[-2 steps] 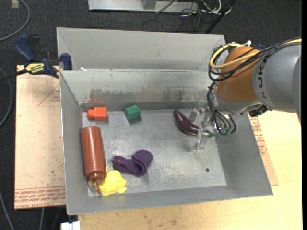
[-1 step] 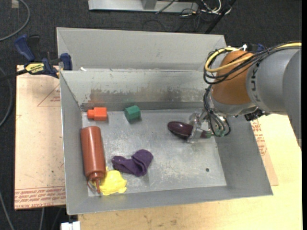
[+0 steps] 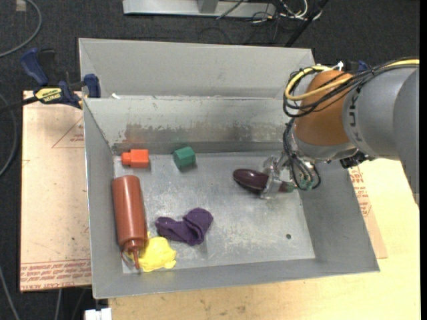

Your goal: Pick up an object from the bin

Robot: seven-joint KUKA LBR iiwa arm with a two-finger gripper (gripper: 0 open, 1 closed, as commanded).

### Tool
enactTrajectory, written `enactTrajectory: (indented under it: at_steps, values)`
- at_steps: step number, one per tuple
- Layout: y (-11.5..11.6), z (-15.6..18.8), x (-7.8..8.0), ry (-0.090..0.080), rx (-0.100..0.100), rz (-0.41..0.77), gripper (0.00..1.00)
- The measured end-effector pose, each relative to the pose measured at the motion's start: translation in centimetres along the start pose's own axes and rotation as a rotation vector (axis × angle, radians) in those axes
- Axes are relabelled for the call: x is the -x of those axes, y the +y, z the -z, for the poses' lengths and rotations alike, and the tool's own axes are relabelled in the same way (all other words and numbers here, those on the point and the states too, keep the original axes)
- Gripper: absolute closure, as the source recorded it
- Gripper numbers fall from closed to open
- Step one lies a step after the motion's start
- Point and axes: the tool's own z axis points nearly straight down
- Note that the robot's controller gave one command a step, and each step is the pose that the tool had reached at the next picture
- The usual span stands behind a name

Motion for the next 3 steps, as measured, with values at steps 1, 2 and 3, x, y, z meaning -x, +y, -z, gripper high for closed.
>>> enactTrajectory:
  at_steps: [1,2,3]
  values:
    - [0.0,0.3,-0.1,0.003,0.000,0.000,1.00]
    - [0.0,2.3,-0.3,0.008,0.000,0.000,1.00]
    - [0.0,4.4,-0.1,0.004,0.001,0.000,1.00]
